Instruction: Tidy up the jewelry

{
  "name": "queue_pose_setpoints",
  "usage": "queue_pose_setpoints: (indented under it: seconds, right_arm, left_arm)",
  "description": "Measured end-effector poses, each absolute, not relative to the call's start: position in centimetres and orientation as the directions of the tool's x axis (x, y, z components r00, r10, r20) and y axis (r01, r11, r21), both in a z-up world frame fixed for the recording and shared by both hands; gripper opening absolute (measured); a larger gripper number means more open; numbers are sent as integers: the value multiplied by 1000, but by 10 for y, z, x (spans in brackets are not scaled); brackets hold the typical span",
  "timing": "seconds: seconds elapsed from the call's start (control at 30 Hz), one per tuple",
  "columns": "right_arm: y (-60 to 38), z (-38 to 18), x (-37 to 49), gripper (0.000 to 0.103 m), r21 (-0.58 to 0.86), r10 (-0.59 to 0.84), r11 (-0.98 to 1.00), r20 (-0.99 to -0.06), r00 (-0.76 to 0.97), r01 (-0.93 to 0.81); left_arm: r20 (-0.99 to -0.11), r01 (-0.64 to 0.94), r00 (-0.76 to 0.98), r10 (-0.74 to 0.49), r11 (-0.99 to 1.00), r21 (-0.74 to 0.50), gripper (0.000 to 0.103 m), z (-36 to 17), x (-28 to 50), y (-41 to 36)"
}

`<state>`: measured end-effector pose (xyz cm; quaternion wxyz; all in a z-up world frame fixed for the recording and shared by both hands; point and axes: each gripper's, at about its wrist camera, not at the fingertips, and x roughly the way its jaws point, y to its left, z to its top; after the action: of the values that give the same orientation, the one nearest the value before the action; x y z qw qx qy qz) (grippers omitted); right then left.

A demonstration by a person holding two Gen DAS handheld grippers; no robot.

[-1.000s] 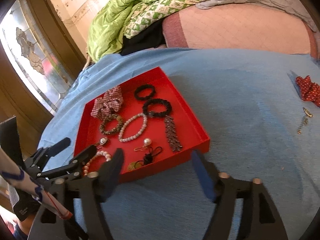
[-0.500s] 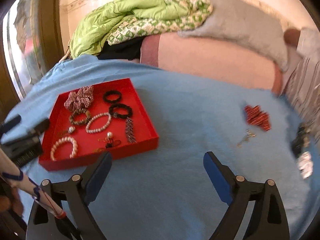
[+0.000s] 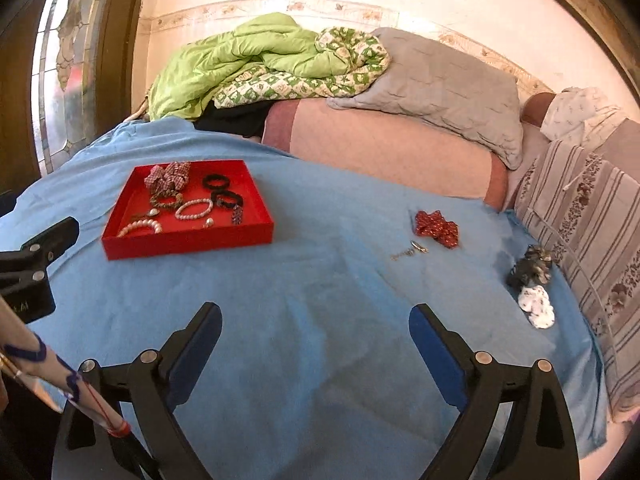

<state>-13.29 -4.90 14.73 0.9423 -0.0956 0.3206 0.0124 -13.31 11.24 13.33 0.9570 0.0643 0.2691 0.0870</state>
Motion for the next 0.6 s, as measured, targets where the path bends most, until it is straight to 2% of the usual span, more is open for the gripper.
queue_pose_setpoints:
  seconds: [0.2, 0.6]
  right_arm:
    - [-41, 150, -148, 99, -200, -27, 974, -578, 815, -110]
    - [-36, 142, -143, 99, -186, -6, 974, -601, 799, -132]
  left_arm:
    - [-464, -156, 849, 253, 959, 237, 103, 125, -154, 99]
    - [-511, -149, 824, 244, 964, 221, 103, 117, -142, 104]
